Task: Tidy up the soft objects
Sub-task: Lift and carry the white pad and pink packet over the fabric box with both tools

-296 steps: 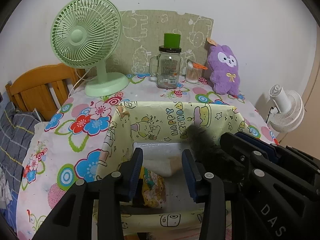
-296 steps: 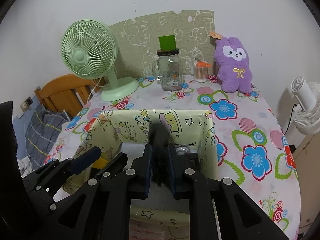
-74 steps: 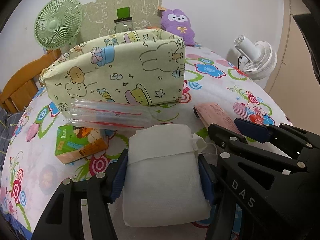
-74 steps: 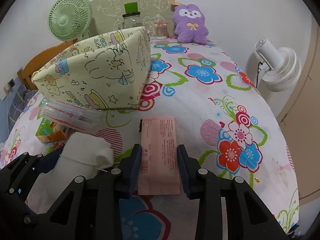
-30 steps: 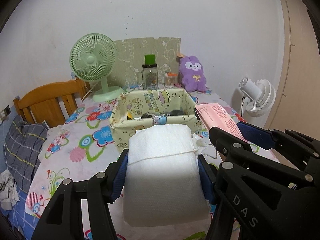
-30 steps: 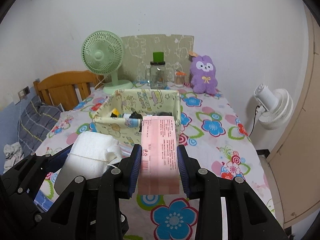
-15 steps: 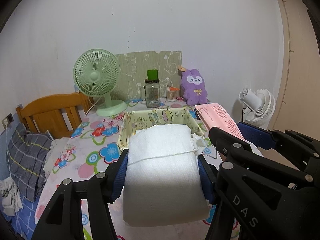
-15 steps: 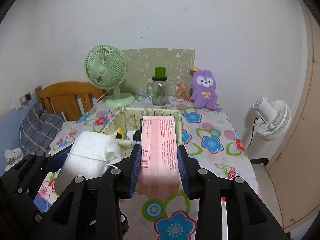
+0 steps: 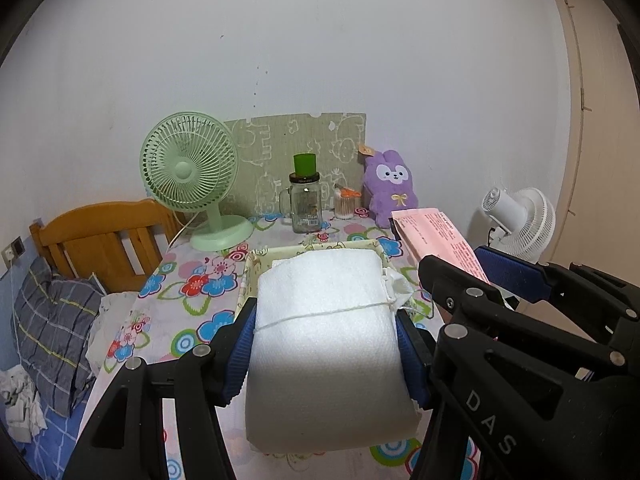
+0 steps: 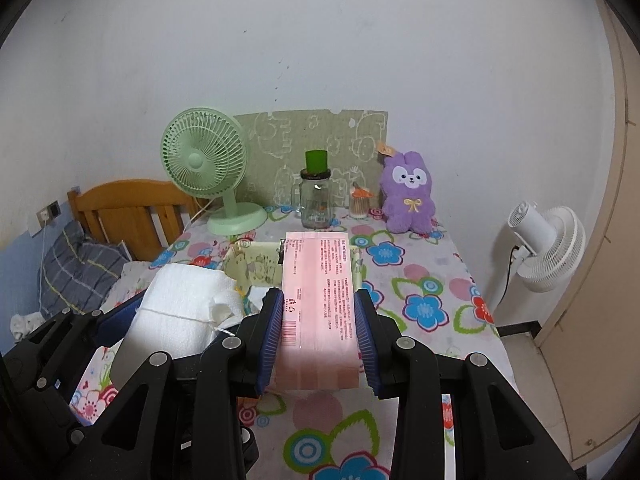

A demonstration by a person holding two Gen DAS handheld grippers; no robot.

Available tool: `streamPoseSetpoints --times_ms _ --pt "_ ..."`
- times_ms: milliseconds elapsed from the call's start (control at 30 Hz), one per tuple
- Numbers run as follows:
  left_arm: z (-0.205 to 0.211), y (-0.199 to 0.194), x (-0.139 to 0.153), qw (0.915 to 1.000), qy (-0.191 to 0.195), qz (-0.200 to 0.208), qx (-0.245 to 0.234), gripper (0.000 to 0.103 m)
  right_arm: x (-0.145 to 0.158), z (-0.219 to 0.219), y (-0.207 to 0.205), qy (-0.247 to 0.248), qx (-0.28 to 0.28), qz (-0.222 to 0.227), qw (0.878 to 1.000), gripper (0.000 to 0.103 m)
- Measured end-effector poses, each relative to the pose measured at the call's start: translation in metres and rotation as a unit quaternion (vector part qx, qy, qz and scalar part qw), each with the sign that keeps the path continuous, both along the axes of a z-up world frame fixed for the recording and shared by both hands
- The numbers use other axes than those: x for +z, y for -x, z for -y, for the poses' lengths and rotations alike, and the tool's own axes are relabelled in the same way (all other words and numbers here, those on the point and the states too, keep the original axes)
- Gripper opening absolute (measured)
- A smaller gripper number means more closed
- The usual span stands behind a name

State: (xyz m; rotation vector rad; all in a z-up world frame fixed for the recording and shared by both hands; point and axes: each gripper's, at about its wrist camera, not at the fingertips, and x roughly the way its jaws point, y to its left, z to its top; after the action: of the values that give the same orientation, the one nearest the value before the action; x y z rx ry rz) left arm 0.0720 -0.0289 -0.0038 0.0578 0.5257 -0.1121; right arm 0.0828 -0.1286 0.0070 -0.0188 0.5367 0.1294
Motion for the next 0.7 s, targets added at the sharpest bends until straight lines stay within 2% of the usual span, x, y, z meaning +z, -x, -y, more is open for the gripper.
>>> streamPoseSetpoints --times_ms 700 --pt "-0.009 -0.074 -0.008 0.9998 0.003 -0.015 0.014 0.065 -0.009 -0.006 -0.078 -0.017 -0.001 -0.014 1.0 0.039"
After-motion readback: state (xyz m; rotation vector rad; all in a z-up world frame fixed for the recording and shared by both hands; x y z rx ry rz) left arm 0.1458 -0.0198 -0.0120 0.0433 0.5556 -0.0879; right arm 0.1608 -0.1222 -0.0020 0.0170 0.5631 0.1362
